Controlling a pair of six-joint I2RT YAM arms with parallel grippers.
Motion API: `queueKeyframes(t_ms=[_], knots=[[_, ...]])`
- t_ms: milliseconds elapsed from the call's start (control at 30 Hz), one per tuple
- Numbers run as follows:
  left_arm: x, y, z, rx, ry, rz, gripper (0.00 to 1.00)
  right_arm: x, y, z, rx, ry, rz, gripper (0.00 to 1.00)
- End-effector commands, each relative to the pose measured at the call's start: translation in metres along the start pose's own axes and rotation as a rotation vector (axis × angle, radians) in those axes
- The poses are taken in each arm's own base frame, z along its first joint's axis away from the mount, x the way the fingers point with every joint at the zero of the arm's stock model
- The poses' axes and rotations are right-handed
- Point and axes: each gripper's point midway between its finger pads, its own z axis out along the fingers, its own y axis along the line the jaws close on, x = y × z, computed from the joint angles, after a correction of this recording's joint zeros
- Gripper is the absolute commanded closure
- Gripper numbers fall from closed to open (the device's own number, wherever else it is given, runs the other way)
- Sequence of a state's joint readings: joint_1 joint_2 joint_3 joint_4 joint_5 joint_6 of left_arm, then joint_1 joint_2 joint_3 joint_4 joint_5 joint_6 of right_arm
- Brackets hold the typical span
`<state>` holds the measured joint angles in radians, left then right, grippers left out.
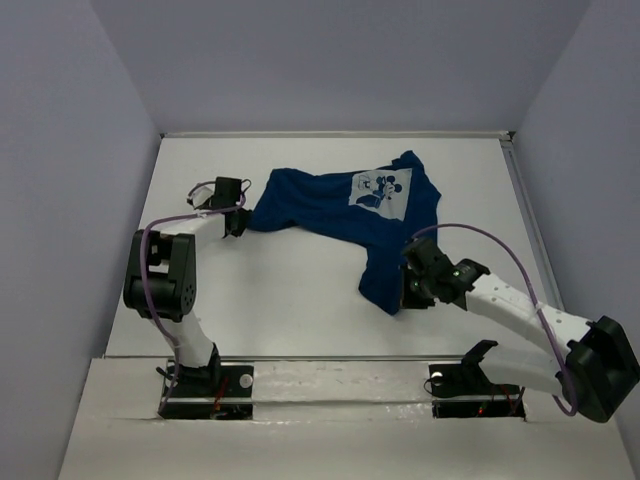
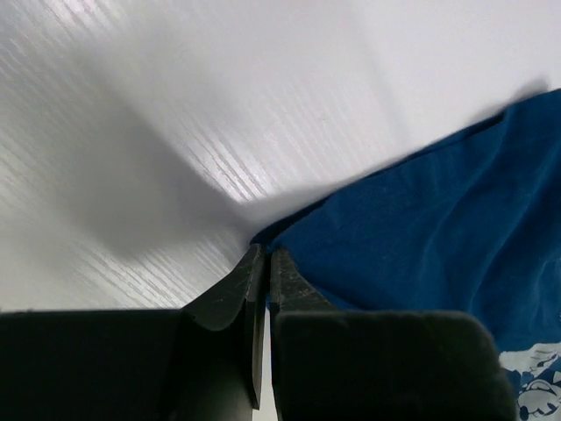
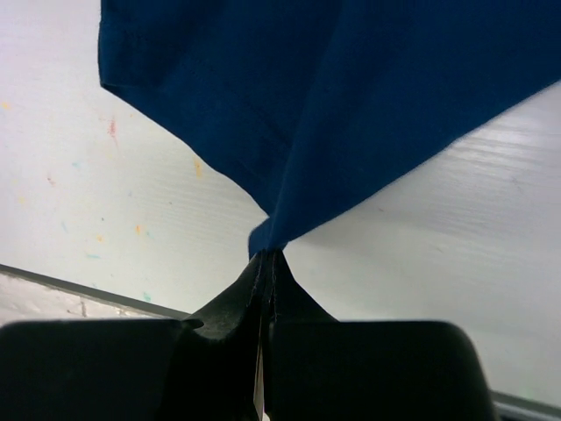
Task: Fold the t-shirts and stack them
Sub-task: Flatten the tshirt out
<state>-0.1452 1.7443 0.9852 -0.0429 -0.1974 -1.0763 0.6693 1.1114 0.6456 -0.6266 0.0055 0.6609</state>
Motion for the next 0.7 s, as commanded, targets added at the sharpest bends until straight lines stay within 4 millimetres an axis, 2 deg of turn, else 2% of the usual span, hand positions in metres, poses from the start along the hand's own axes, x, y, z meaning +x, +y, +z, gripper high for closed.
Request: queueKeyframes(t_ms=[0,33,67,167,200,233,267,300,333,400,433,500,533,567,667], knots=[[-0.037,-0.064,-0.061,0.174,-0.106,0.083,1.00,-0.068,0.019,-0.055,0.007,-0.242,-0.046,1.00],[-0.050,-0.091,-0.093,0.252,-0.155,0.133,1.00,-0.098,0.027,-0.094,0.005,-0.362,-0.050,1.00],[-0.068,-0.116,-0.131,0.330,-0.204,0.144,1.00,-0.115,0.030,-0.118,0.007,-0.430,-0.061,1.00],[-0.082,-0.150,-0.198,0.448,-0.284,0.197,1.00,-0.156,0.038,-0.196,0.006,-0.622,-0.047,1.00],[-0.100,-0.163,-0.241,0.517,-0.347,0.199,1.00,-0.178,0.039,-0.248,0.011,-0.740,-0.038,1.00],[-0.107,-0.168,-0.264,0.555,-0.379,0.195,1.00,-0.187,0.038,-0.273,0.016,-0.796,-0.032,1.00],[-0.115,-0.172,-0.287,0.590,-0.410,0.182,1.00,-0.195,0.029,-0.299,0.059,-0.857,-0.014,1.00],[-0.127,-0.173,-0.321,0.647,-0.455,0.164,1.00,-0.207,0.032,-0.347,0.028,-0.959,-0.001,1.00],[-0.142,-0.179,-0.354,0.709,-0.493,0.137,1.00,-0.212,0.029,-0.371,0.032,-1.014,0.008,1.00],[-0.161,-0.178,-0.403,0.789,-0.552,0.100,1.00,-0.219,0.020,-0.417,0.053,-1.118,0.023,1.00],[-0.174,-0.179,-0.437,0.841,-0.589,0.081,1.00,-0.222,0.019,-0.460,0.009,-1.210,0.055,1.00],[-0.187,-0.173,-0.476,0.898,-0.633,0.061,1.00,-0.226,0.013,-0.497,0.007,-1.296,0.072,1.00],[-0.196,-0.170,-0.499,0.931,-0.659,0.048,1.00,-0.228,0.010,-0.524,0.008,-1.359,0.071,1.00],[-0.200,-0.166,-0.512,0.951,-0.677,0.039,1.00,-0.231,0.007,-0.539,0.016,-1.406,0.090,1.00],[-0.212,-0.157,-0.540,0.970,-0.720,0.023,1.00,-0.244,0.008,-0.565,0.060,-1.504,0.073,1.00]])
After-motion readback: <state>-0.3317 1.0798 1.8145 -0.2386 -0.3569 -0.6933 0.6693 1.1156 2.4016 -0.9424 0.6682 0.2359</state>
